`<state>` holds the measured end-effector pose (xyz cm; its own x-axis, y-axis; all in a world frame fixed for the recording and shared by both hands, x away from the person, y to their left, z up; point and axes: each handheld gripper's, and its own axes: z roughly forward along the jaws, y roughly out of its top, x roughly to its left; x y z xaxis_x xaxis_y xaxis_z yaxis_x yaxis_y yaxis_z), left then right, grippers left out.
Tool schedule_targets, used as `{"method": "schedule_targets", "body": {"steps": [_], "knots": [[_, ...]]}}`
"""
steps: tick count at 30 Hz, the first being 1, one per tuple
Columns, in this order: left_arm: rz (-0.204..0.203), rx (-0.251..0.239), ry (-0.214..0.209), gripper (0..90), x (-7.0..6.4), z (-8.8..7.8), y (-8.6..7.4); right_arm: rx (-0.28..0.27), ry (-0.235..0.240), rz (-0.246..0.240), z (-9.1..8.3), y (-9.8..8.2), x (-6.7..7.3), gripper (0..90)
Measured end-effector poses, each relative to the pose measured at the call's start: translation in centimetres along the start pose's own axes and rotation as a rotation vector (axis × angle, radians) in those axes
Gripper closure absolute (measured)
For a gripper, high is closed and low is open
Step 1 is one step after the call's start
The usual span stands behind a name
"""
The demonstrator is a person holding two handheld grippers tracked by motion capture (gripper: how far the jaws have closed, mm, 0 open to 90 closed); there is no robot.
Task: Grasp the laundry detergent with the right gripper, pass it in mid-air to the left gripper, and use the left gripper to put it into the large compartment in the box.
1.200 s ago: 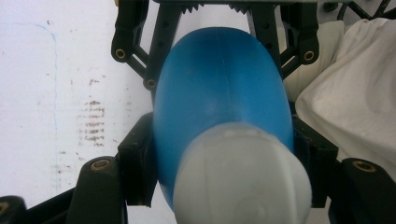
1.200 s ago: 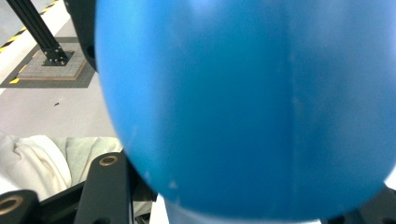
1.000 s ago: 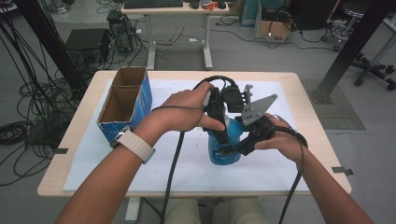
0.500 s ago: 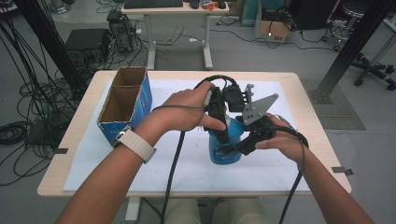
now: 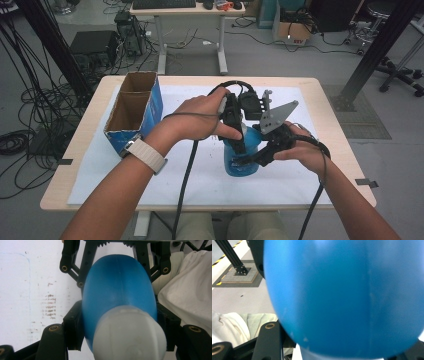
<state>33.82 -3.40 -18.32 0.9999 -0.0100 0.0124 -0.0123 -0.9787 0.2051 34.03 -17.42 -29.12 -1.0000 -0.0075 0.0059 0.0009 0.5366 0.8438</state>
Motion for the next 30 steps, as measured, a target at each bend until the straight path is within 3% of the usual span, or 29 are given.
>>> {"method": "schedule_targets", "body": {"steps": [30], "knots": [[0.009,0.007,-0.002,37.4,0.09,-0.09,0.1,-0.017,0.002,0.007,0.06,-0.11,-0.05,41.9]]}}
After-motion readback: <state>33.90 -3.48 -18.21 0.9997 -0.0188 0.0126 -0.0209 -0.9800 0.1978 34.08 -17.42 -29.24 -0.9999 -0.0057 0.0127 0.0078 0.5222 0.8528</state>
